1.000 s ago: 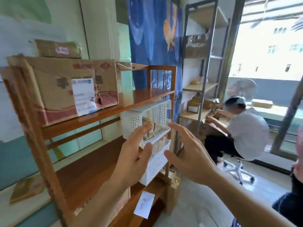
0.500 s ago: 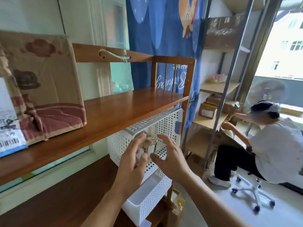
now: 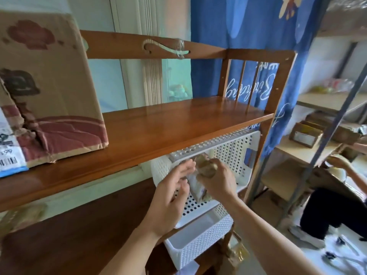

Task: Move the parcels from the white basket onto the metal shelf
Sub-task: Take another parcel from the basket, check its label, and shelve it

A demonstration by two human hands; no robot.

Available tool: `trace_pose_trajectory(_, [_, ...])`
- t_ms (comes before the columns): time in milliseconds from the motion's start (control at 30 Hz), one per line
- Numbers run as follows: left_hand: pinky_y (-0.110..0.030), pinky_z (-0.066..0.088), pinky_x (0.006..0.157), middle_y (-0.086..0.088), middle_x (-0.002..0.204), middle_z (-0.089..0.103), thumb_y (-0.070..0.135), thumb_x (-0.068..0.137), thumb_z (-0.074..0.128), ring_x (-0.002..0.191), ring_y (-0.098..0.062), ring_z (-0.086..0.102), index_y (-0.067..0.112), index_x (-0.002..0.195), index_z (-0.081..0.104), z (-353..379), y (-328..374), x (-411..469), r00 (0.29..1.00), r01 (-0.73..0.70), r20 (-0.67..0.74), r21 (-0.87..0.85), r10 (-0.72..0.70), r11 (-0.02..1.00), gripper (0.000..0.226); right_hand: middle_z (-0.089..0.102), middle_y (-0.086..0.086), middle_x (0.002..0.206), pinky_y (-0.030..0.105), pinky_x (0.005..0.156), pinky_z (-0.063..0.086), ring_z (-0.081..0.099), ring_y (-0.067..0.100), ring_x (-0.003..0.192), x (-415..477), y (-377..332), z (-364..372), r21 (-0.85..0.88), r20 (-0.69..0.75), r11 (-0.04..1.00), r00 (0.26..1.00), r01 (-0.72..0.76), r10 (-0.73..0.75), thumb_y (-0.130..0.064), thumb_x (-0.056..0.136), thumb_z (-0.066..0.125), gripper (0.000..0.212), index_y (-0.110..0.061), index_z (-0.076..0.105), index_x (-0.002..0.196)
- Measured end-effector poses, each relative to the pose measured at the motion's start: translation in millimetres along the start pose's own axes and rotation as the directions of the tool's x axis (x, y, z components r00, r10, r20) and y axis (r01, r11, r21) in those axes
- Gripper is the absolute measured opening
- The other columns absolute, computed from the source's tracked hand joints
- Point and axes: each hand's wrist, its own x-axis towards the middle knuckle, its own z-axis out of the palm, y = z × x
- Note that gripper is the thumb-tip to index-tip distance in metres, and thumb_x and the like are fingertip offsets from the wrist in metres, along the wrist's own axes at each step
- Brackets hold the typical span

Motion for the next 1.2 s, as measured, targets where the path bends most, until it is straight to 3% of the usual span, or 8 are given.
trace_pose_trajectory(233, [-0.027,0.049,0.098,0.004,0.125,0.065,0.023,0.099,0.045,0.121,-0.013,0.062,0.024,0.132,0.057,1.2,14.0,-20.4,0.998,0.005,-0.056,-0.106,-0.011,0.994,0.035,0.065,0.001,0.117,0.036,0.084,0.050,0.060,0.023,0.104,-97.1,-15.4,-78.1,0.074,-0.287,0.997,0.958,0.024,-0.002,-0.035,0.062,0.089,0.066,-0.029,0.066,0.124])
trace_pose_trajectory(500, [0.005,0.042,0.078,0.018,0.140,0.045,0.023,0.105,0.048,0.112,0.028,0.049,0.029,0.148,0.038,-56.3,40.0,-128.5,0.997,0.068,0.034,-0.142,-0.063,0.988,0.045,0.055,-0.013,0.115,0.049,0.092,0.052,0.059,0.024,0.109,-254.1,-75.0,-69.0,0.026,-0.378,0.963,0.895,0.267,-0.238,-0.030,0.059,0.091,0.066,-0.028,0.066,0.121])
trace_pose_trajectory(600, [-0.022,0.060,0.083,0.006,0.137,0.060,0.058,0.093,0.055,0.115,-0.006,0.067,0.041,0.144,0.043,-101.5,43.5,-176.3,0.968,0.246,0.061,-0.434,-0.245,0.867,0.056,0.062,-0.014,0.127,0.025,0.095,0.051,0.060,0.012,0.118,-297.9,-100.9,-58.2,0.137,-0.127,0.861,0.870,0.491,-0.476,-0.028,0.062,0.088,0.070,-0.026,0.062,0.126])
trace_pose_trajectory(700, [-0.057,0.052,0.100,-0.007,0.132,0.069,0.090,0.052,0.066,0.120,-0.033,0.066,0.038,0.136,0.058,-150.9,43.9,-220.3,0.894,0.395,0.062,-0.576,-0.444,0.715,0.100,0.060,-0.015,0.132,0.022,0.095,0.051,0.058,0.008,0.123,-328.7,-133.1,-47.1,0.205,0.062,0.827,0.837,0.523,-0.544,-0.029,0.065,0.089,0.077,-0.032,0.055,0.134])
trace_pose_trajectory(867, [-0.054,0.060,0.084,-0.012,0.127,0.069,0.068,0.058,0.079,0.113,-0.034,0.068,0.030,0.130,0.062,-218.3,55.4,-287.1,0.915,0.243,-0.114,-0.607,-0.386,0.756,0.083,0.048,-0.011,0.147,0.034,0.103,0.052,0.051,0.008,0.134,-356.9,-181.4,-12.3,0.432,0.170,0.799,0.832,0.419,-0.528,-0.037,0.062,0.093,0.104,-0.043,0.035,0.149])
trace_pose_trajectory(1000, [-0.040,0.060,0.075,-0.006,0.117,0.066,0.036,0.071,0.081,0.101,-0.022,0.069,0.019,0.140,0.044,-266.1,72.2,-342.0,0.965,-0.031,-0.240,-0.505,-0.107,0.862,0.080,0.065,0.003,0.140,0.060,0.106,0.046,0.060,0.029,0.131,-386.3,-226.9,22.2,0.824,0.385,0.561,0.804,-0.078,-0.453,-0.066,0.052,0.089,0.106,-0.046,0.043,0.145])
trace_pose_trajectory(1100, [-0.036,0.056,0.085,0.006,0.146,0.049,0.012,0.073,0.065,0.121,-0.020,0.056,0.019,0.143,0.036,-301.1,80.4,-381.1,0.979,-0.055,-0.206,-0.309,-0.010,0.949,0.075,0.070,-0.002,0.129,0.049,0.106,0.051,0.066,0.021,0.122,-403.4,-256.4,26.7,0.842,0.288,0.532,0.759,0.089,-0.584,-0.042,0.066,0.091,0.090,-0.038,0.048,0.144])
trace_pose_trajectory(1200, [-0.034,0.050,0.089,0.016,0.156,0.035,-0.013,0.071,0.057,0.122,-0.023,0.047,0.045,0.151,0.030,-319.7,96.8,-409.8,0.966,-0.060,-0.258,-0.199,0.007,0.978,0.103,0.038,-0.003,0.161,0.042,0.120,0.033,0.029,0.017,0.153,-411.9,-276.9,23.6,0.754,0.207,0.518,0.602,0.404,-0.771,-0.027,0.073,0.088,0.092,-0.032,0.039,0.151])
